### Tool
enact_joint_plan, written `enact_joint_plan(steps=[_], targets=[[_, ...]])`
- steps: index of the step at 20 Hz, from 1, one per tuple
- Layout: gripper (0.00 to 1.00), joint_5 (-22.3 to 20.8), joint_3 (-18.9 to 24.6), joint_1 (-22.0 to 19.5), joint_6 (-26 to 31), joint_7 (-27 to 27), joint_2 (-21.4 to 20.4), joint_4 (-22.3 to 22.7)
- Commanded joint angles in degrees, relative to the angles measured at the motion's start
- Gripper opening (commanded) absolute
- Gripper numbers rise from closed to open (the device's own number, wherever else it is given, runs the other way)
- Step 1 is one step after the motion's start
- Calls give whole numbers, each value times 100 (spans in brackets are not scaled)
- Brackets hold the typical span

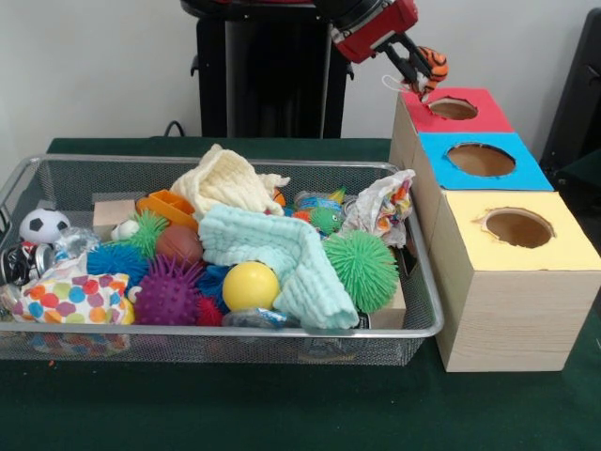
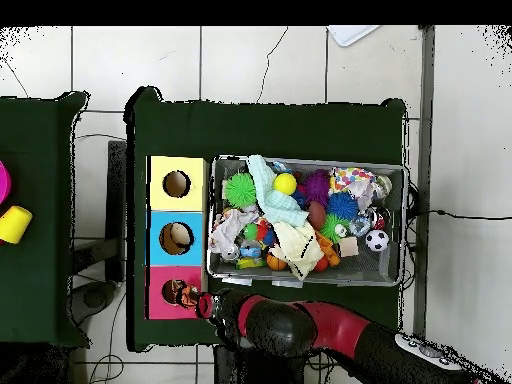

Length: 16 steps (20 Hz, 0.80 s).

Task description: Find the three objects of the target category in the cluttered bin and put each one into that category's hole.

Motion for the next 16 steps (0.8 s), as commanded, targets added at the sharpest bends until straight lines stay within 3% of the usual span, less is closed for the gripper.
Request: enact_joint_plan(steps=[1,10,16], targets=[[0,271,26,103,-161,832,104,-584],[0,277,106,106,-435,938,154,-580],[0,161,110,131,-724,884,415,-682]])
